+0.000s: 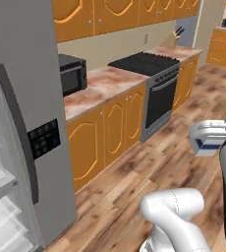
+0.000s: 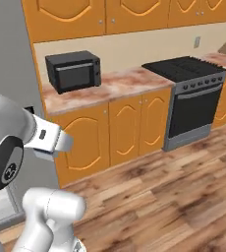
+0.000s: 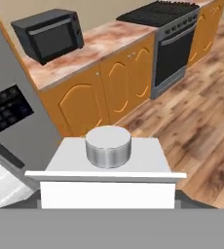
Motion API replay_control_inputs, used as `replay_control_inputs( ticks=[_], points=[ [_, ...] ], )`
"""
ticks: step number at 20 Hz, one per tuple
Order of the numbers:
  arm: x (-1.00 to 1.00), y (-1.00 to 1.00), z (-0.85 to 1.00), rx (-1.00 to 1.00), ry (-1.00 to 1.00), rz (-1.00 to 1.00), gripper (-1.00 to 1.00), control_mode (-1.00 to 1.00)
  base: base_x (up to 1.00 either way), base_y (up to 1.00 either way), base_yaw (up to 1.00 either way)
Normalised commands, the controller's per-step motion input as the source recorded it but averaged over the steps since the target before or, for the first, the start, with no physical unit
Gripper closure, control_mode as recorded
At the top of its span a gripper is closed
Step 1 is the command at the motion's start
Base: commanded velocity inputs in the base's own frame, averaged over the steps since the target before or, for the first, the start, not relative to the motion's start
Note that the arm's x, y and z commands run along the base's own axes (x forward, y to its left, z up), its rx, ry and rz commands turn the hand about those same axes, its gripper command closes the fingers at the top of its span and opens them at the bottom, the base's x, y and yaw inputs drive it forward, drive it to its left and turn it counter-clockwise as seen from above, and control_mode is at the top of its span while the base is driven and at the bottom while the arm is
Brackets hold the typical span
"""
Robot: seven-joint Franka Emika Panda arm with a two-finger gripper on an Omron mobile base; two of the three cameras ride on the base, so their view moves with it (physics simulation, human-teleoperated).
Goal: Take out the milk from the fridge and place it on the tray on the counter. Then take the sugar cube near the tray and place it in the tray.
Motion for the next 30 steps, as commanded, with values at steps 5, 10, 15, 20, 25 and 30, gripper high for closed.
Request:
replay_control_inputs(
  ticks=[5,10,15,20,25,30],
  points=[
    [0.00,0.00,0.00,0.00,0.00,0.00,1.00,1.00,0.00,-0.41,-0.86],
    [0.00,0.00,0.00,0.00,0.00,0.00,1.00,1.00,0.08,-0.54,-0.83],
    [0.00,0.00,0.00,0.00,0.00,0.00,1.00,1.00,1.00,-0.07,-0.20],
    [0.00,0.00,0.00,0.00,0.00,0.00,1.00,1.00,1.00,-0.03,-0.01],
    [0.00,0.00,0.00,0.00,0.00,0.00,1.00,1.00,1.00,0.02,0.00],
    [0.00,0.00,0.00,0.00,0.00,0.00,1.00,1.00,1.00,0.56,-0.14]
  ],
)
